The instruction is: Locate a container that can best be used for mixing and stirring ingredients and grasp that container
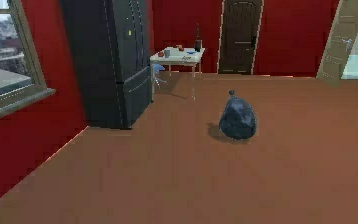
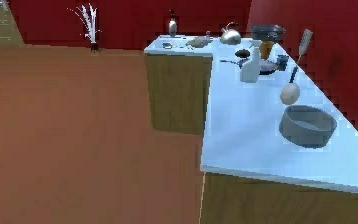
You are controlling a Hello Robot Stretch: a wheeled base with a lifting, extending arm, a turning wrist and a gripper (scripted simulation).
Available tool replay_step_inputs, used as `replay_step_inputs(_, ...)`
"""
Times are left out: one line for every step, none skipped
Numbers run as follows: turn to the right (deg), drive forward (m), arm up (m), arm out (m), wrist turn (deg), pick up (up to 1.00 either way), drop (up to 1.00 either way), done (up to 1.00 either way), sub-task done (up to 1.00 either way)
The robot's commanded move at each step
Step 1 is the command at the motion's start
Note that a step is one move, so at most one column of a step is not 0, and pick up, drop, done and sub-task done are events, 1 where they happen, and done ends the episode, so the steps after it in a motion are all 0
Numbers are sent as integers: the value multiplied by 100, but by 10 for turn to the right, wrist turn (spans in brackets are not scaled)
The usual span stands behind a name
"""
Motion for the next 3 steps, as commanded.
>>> replay_step_inputs(330,0,0,0,0,0,0,0,0)
replay_step_inputs(0,0,50,0,0,0,0,0,0)
replay_step_inputs(0,0,38,0,0,0,0,0,0)
